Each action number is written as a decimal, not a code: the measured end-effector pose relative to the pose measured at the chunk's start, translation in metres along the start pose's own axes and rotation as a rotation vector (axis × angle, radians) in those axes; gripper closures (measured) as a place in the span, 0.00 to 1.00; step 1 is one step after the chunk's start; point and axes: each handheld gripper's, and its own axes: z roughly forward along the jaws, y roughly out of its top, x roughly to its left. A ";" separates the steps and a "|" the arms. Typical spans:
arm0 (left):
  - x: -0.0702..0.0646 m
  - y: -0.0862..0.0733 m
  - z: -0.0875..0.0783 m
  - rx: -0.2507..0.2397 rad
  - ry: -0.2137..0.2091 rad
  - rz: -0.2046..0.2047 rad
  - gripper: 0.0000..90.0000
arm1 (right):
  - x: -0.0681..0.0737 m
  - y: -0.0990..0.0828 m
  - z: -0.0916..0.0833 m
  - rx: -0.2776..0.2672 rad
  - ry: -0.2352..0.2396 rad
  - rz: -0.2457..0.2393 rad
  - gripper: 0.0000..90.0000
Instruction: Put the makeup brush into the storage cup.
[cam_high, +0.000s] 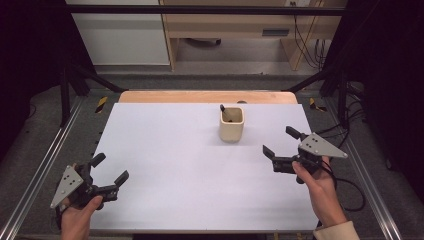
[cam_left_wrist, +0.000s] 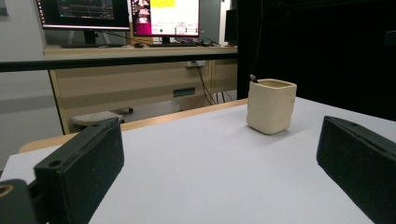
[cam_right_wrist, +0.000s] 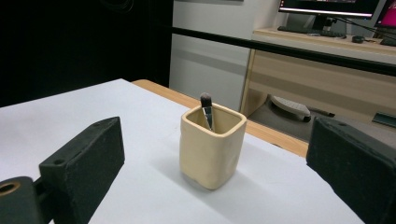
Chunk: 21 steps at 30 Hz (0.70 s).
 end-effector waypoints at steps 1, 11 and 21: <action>0.000 0.000 0.000 0.000 0.000 -0.001 0.00 | -0.001 -0.001 -0.002 0.002 -0.001 -0.001 0.05; 0.001 0.000 -0.001 -0.003 0.001 0.004 0.00 | -0.007 -0.015 -0.019 -0.002 -0.013 -0.002 0.05; 0.002 0.000 -0.002 -0.003 -0.002 0.006 0.00 | -0.007 -0.026 -0.033 0.001 -0.019 -0.008 0.05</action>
